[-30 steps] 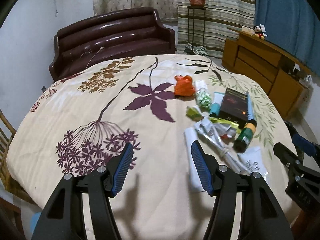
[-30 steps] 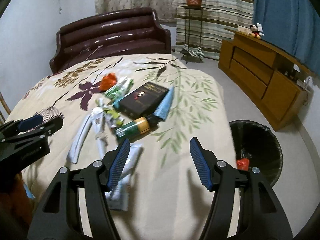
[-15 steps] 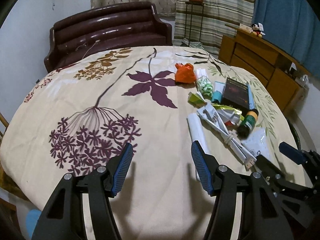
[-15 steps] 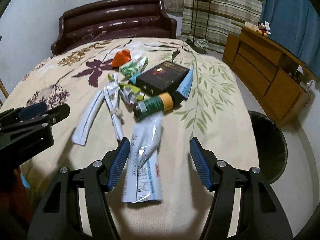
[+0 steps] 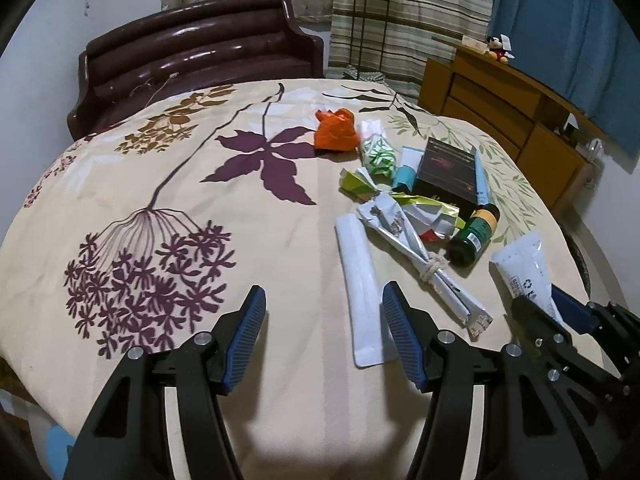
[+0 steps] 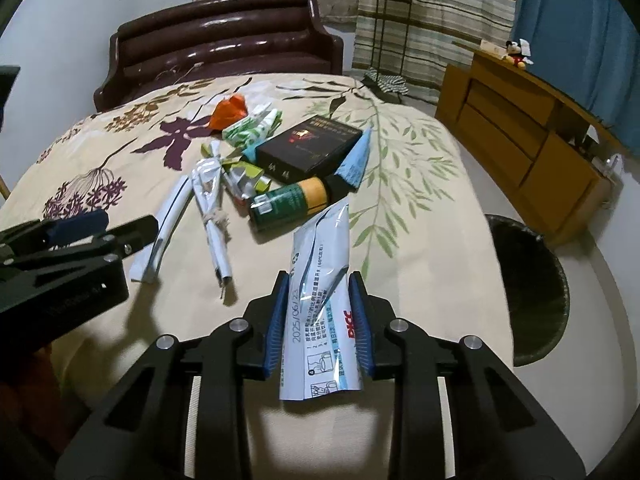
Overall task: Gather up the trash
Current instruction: 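Grasp the white printed packet with the right tool while the left tool grasps the white strip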
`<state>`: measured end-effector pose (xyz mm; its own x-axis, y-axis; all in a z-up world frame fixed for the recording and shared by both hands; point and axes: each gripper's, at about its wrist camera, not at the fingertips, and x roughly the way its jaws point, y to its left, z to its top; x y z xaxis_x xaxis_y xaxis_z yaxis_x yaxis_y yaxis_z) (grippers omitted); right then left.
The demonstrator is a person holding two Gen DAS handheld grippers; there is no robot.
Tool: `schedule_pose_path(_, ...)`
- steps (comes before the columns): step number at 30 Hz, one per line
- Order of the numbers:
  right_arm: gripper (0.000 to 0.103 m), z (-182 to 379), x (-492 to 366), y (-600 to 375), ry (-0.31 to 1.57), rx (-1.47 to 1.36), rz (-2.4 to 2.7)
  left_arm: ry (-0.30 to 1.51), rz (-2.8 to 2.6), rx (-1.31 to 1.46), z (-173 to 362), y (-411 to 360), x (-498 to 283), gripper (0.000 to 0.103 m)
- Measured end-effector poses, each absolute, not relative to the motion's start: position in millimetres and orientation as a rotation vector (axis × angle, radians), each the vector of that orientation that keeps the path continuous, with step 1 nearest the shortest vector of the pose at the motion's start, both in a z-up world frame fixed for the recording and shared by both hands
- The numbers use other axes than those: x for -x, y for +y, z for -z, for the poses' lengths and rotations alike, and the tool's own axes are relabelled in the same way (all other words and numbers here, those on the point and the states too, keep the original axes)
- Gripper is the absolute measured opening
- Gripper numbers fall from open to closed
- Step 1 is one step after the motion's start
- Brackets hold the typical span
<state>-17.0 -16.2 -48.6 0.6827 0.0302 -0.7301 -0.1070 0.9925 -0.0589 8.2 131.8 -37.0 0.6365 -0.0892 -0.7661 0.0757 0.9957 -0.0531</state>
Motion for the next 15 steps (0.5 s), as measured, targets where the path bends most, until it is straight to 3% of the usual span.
schedule_pose_path(9,0.029,46,13,-27,0.804,0.086,-0.045,0.907,0.114,0.017,45,124,-20,0.06)
schedule_pose_path(15,0.029,43,12,-32,0.796,0.075,-0.033,0.891,0.117,-0.018,46,119,-21,0.039)
